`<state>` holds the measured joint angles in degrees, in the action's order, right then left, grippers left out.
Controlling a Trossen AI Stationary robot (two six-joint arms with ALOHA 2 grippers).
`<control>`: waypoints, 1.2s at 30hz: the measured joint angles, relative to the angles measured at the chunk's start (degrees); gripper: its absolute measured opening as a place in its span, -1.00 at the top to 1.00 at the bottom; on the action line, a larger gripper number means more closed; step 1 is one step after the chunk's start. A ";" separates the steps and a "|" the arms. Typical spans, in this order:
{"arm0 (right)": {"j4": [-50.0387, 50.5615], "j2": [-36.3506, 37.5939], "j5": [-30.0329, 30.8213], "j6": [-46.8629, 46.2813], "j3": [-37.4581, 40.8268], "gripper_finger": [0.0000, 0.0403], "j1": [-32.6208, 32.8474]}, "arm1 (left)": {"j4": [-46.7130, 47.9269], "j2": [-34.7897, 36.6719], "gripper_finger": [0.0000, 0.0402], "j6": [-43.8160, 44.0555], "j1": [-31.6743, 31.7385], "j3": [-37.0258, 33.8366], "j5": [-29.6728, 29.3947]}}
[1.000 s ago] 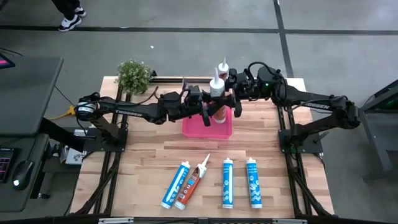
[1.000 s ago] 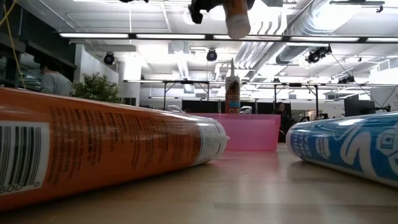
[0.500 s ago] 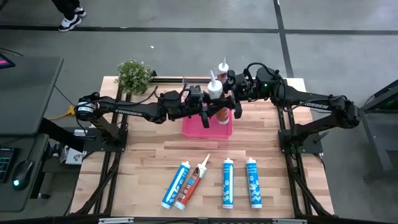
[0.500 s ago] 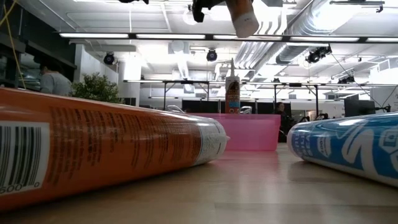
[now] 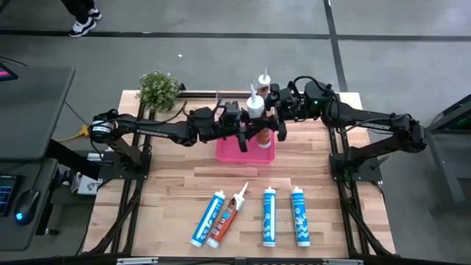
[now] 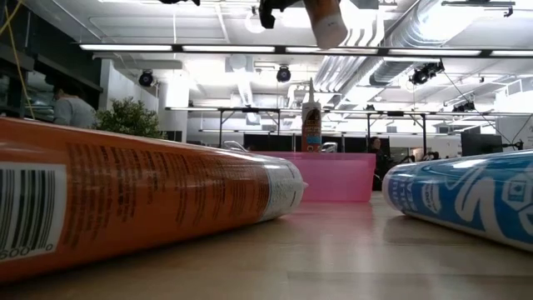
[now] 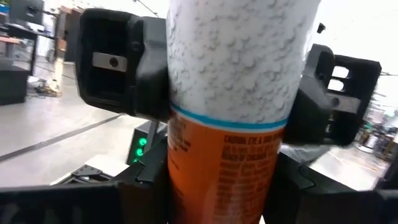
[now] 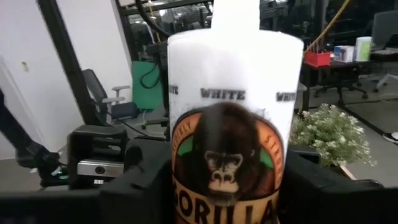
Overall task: Pick & place silicon tubes, Sealant and Lysol wipes
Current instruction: Put the right orange sealant into the transparent container
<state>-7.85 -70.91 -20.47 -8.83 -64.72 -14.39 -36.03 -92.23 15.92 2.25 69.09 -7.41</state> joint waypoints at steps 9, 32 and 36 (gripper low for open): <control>-0.01 2.16 0.33 0.18 -0.04 -0.72 -1.18 | 0.29 0.00 0.20 0.68 -0.05 0.01 0.03; 34.50 23.09 22.90 4.35 -0.13 -0.75 -9.59 | 12.23 -0.02 0.21 -3.70 14.41 -0.01 2.00; 36.30 22.55 24.14 3.88 -0.08 -0.75 -9.03 | 12.71 -0.02 0.21 -3.84 19.67 -0.01 9.18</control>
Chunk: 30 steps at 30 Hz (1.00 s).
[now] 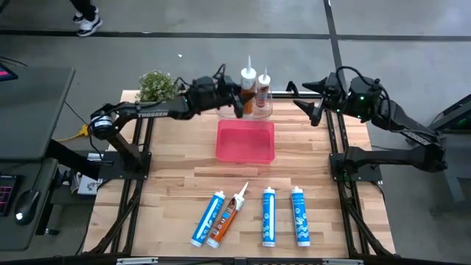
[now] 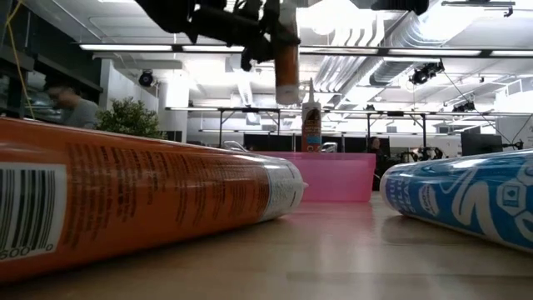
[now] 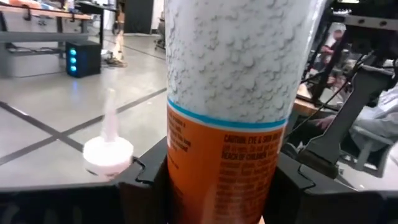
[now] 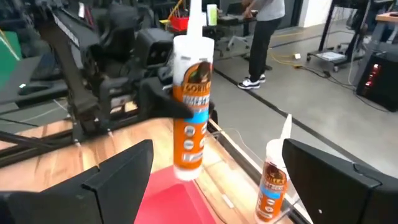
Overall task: Pick & place silicon tubes, Sealant and Lysol wipes
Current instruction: Put the right orange sealant into the transparent container
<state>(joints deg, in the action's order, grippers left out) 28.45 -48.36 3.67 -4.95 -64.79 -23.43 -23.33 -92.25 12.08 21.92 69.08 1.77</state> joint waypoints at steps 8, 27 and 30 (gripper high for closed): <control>0.70 -0.62 7.87 -0.68 0.00 -0.75 0.19 | 1.36 0.04 0.21 -6.17 9.28 0.00 15.35; 3.76 -0.81 16.43 -5.38 0.00 -0.75 0.18 | -18.20 -14.46 0.21 -3.03 19.12 -0.01 34.86; 3.91 -0.81 17.42 -5.70 0.00 -0.75 0.18 | -19.87 -16.69 0.21 -1.51 19.59 -0.07 35.67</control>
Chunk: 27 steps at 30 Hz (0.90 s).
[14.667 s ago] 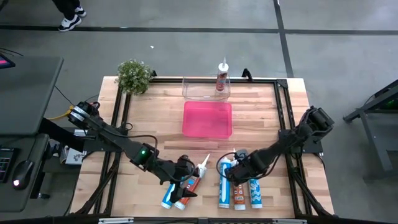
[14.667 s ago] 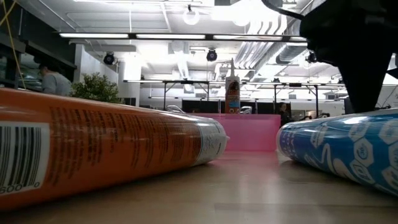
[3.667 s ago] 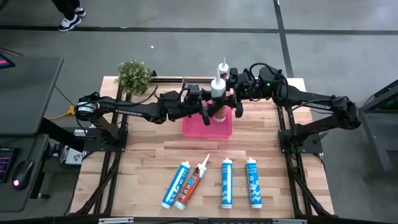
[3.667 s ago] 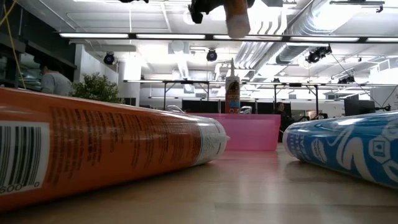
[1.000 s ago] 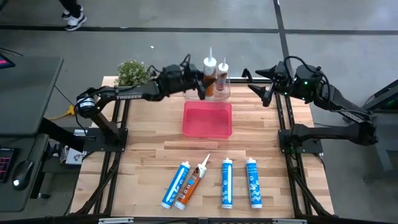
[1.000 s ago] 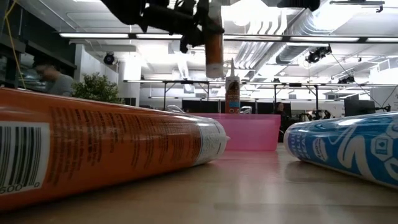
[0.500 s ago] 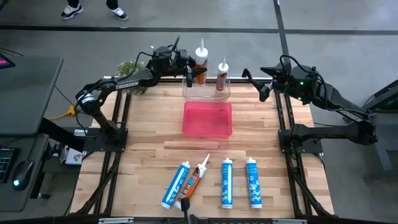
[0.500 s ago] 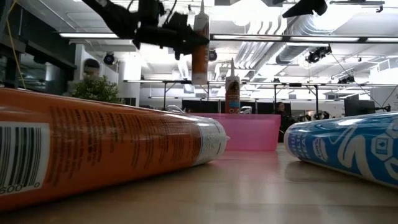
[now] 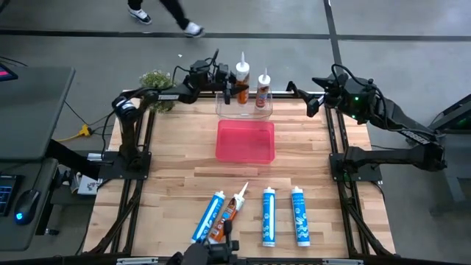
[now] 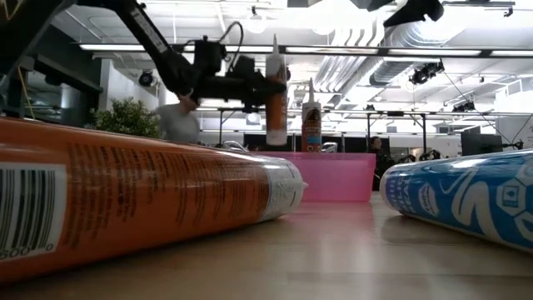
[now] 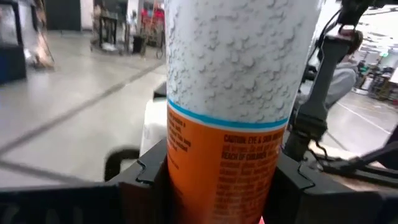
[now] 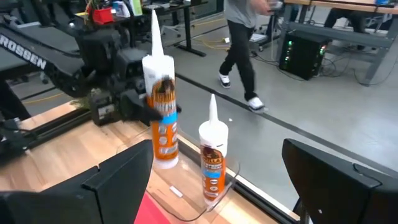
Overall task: Pick & place silicon tubes, Sealant and Lysol wipes
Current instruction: Put the right orange sealant into the transparent container
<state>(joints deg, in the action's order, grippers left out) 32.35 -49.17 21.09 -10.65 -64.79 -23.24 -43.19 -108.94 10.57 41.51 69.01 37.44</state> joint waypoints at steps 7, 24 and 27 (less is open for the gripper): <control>0.04 0.00 0.28 -0.07 0.00 -0.75 0.00 | -4.50 -4.21 0.21 1.82 0.94 -0.05 2.00; 2.04 0.00 1.54 -1.56 0.00 -0.75 0.00 | -7.21 -9.79 0.22 3.12 1.63 3.81 3.73; 2.22 -0.02 1.76 -2.28 0.00 -0.75 0.00 | -7.57 -10.24 0.22 3.07 1.63 5.37 3.66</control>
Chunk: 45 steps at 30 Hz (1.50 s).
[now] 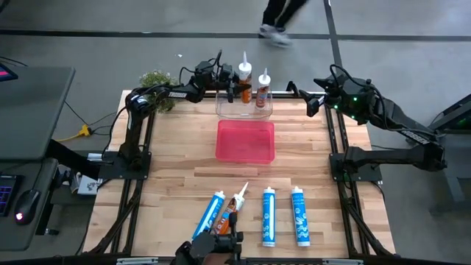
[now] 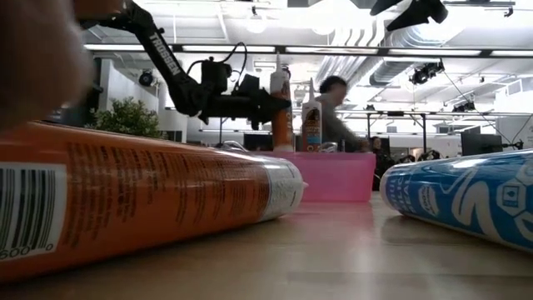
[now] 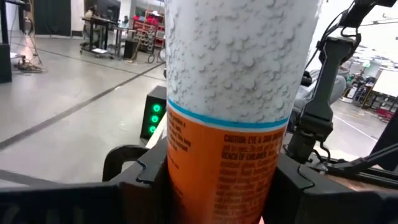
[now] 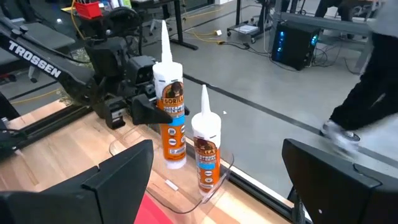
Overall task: Pick & place silicon tubes, Sealant and Lysol wipes
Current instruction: Put the right orange sealant into the transparent container
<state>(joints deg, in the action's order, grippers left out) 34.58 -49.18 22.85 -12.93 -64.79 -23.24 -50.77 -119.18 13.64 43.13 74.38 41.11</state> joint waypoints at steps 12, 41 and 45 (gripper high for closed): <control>0.39 -0.05 0.68 -0.35 0.00 -0.75 0.00 | 2.77 -4.82 0.22 -0.67 0.00 2.97 0.08; 0.40 -0.05 1.14 -0.33 0.00 -0.75 -0.02 | 10.99 -5.83 0.22 1.86 0.37 7.82 -2.95; 0.40 -0.05 1.03 -0.33 0.00 -0.75 -0.01 | 11.14 -5.83 0.22 1.86 0.36 7.82 -3.21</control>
<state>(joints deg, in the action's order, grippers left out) 34.98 -49.23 23.88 -13.26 -64.79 -23.25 -39.63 -125.01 15.51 43.50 82.19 37.90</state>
